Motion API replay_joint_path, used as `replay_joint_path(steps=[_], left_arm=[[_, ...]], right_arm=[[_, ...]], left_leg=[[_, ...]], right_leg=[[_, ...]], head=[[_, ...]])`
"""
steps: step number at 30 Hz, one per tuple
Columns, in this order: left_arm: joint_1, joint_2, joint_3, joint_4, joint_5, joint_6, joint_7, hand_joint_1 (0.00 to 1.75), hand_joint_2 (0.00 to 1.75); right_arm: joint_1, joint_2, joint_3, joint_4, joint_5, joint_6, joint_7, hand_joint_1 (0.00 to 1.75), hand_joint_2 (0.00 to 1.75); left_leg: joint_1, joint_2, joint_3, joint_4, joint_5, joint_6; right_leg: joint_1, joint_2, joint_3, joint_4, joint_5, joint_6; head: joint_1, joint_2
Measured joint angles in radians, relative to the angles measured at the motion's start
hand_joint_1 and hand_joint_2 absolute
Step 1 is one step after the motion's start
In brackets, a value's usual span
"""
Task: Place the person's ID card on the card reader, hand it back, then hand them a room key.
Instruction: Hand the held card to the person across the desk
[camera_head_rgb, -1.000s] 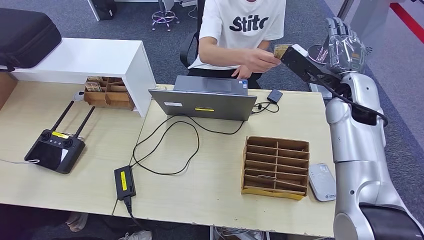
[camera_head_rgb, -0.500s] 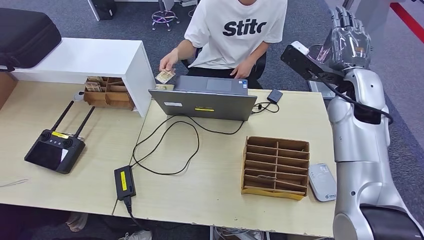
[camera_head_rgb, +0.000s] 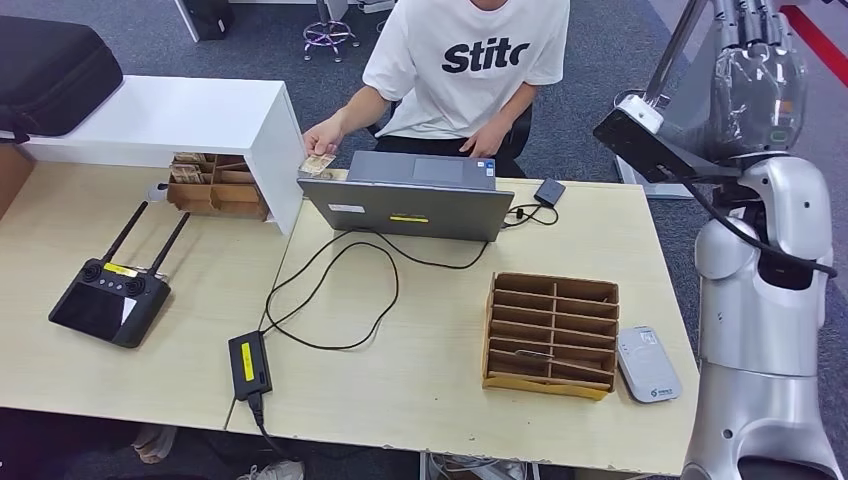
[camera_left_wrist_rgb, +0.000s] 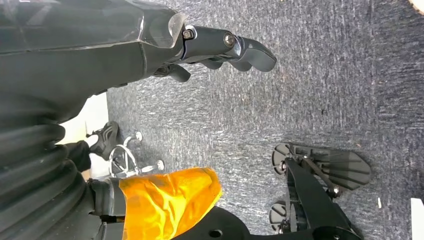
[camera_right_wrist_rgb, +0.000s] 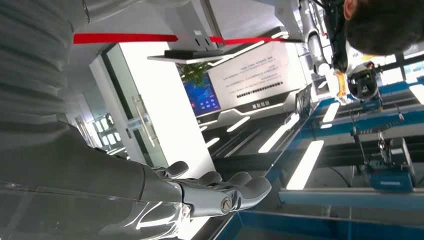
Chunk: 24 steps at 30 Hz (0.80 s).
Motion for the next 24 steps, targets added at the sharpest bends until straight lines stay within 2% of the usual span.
replay_joint_path(steps=[10,16,20,24], left_arm=[[0.002,-0.003,0.015,0.0,0.0,0.006,-0.001,0.0,1.75],[0.003,-0.005,0.026,0.0,0.0,0.007,-0.004,0.0,1.75],[0.008,-0.013,0.049,0.0,0.0,0.01,0.001,0.0,1.75],[0.012,-0.018,0.065,0.0,0.0,0.012,0.001,0.0,1.75]], right_arm=[[0.111,-0.074,-0.016,-0.207,-0.056,-0.018,-0.017,0.0,1.75],[0.146,-0.092,-0.029,-0.252,-0.067,-0.032,-0.025,0.0,1.75],[0.276,-0.129,-0.067,-0.368,-0.08,-0.075,-0.058,0.0,1.75],[0.386,-0.135,-0.078,-0.441,-0.084,-0.115,-0.083,0.0,1.75]], left_leg=[[0.0,0.0,0.0,0.0,0.0,0.0],[0.0,0.0,0.0,0.0,0.0,0.0],[0.0,0.0,0.0,0.0,0.0,0.0],[0.0,0.0,0.0,0.0,-0.001,0.001]], right_leg=[[0.0,0.0,0.0,0.0,0.0,0.0],[0.0,0.0,0.0,0.0,0.0,0.0],[0.0,0.0,0.0,0.0,0.0,0.0],[0.0,0.0,-0.001,-0.001,0.0,0.0]], head=[[0.0,0.0],[0.0,0.0],[0.0,0.0],[0.0,0.0]])
